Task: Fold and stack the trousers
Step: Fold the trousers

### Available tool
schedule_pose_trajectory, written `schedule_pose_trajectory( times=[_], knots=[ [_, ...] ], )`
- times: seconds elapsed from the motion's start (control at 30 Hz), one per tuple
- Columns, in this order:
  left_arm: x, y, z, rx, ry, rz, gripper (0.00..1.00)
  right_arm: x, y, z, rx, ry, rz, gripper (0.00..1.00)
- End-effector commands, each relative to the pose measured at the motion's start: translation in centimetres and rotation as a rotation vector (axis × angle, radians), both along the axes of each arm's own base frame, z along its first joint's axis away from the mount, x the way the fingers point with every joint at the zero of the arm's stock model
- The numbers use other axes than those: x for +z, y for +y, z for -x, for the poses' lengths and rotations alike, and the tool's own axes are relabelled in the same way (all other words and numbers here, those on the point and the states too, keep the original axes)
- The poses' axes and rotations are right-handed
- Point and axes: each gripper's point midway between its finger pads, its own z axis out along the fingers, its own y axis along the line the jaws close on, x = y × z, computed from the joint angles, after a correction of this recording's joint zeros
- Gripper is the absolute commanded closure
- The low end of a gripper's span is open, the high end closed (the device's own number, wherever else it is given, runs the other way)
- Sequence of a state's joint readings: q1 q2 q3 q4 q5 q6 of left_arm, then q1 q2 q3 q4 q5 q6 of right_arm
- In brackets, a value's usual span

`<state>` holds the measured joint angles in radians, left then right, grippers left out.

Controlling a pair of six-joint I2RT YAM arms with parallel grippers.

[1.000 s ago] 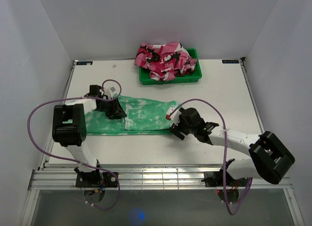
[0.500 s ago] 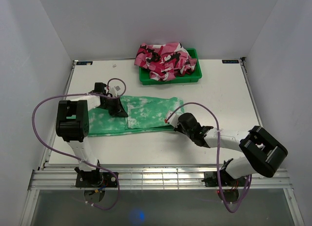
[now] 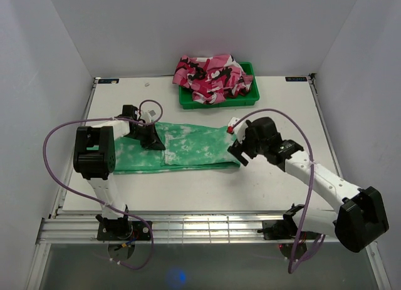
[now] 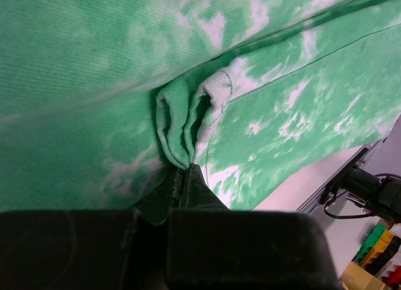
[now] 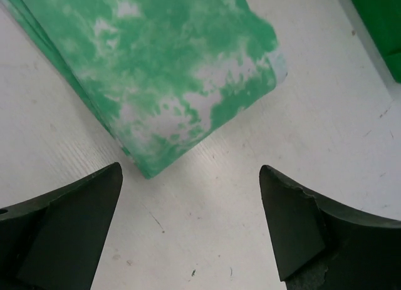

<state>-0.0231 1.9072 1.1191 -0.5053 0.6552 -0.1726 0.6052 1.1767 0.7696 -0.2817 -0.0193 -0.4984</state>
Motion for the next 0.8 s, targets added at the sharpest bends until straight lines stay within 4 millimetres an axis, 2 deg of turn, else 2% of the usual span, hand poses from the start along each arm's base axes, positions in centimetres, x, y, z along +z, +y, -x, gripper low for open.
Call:
schedule_pose_trajectory(
  times=[0.0,0.07,0.1,0.13,0.17,0.2,0.23,0.3,0.33,0.37,0.43,0.47,0.5,0.57,0.6,0.67,0.7,0.77],
  knots=[
    [-3.3,2.1,0.5,-0.017,0.011,-0.159,1.00,4.6,3.0,2.3,0.131,0.217,-0.315,0.04],
    [-3.4,2.0,0.6,-0.026,0.006,-0.159,1.00,5.8,4.3,2.4,0.158,0.291,-0.409,0.15],
    [-3.4,2.0,0.7,-0.026,0.006,-0.159,1.00,5.9,5.3,2.3,0.155,0.380,-0.466,0.19],
    [-3.5,1.9,0.8,-0.027,0.009,-0.157,1.00,5.9,6.1,1.9,0.162,0.404,-0.497,0.31],
    [-3.5,1.9,0.8,-0.025,0.011,-0.154,1.00,5.6,6.6,1.6,0.163,0.439,-0.521,0.37],
    [-3.5,1.8,0.9,-0.027,0.011,-0.151,1.00,4.4,7.2,1.3,0.167,0.516,-0.553,0.41],
    [-3.5,1.8,0.9,-0.025,0.012,-0.149,1.00,4.6,7.8,0.6,0.157,0.543,-0.605,0.49],
    [-3.4,1.8,0.8,-0.024,0.008,-0.148,1.00,2.9,8.1,-0.4,0.127,0.652,-0.672,0.56],
    [-3.4,1.8,0.8,-0.023,0.008,-0.150,1.00,2.1,8.1,-0.1,0.073,0.747,-0.718,0.57],
    [-3.4,1.9,0.8,-0.022,0.006,-0.157,1.00,2.0,8.2,-1.2,0.081,0.731,-0.764,0.57],
    [-3.6,2.2,0.8,-0.022,0.006,-0.171,1.00,-0.3,7.2,-2.1,0.007,0.791,-0.809,0.62],
    [-3.8,2.3,1.0,-0.022,0.013,-0.176,1.00,-1.7,6.8,-2.1,-0.031,0.818,-0.824,0.62],
    [-4.0,2.6,1.0,-0.019,0.016,-0.179,1.00,-3.9,5.9,-2.7,-0.098,0.859,-0.825,0.62],
    [-4.3,2.8,0.9,-0.013,0.023,-0.188,1.00,-6.2,4.7,-3.3,-0.183,0.915,-0.842,0.63],
    [-4.5,3.0,1.0,-0.009,0.033,-0.190,1.00,-8.2,4.4,-3.2,-0.226,0.965,-0.833,0.63],
    [-4.6,3.2,0.9,-0.004,0.035,-0.198,1.00,-9.3,4.0,-3.9,-0.239,0.964,-0.806,0.62],
    [-4.6,3.2,0.8,-0.002,0.039,-0.200,1.00,-10.2,3.8,-3.2,-0.268,1.014,-0.778,0.62],
    [-4.3,3.2,0.7,-0.004,0.029,-0.195,1.00,-9.7,3.7,-3.1,-0.263,1.013,-0.770,0.61]
  ],
)
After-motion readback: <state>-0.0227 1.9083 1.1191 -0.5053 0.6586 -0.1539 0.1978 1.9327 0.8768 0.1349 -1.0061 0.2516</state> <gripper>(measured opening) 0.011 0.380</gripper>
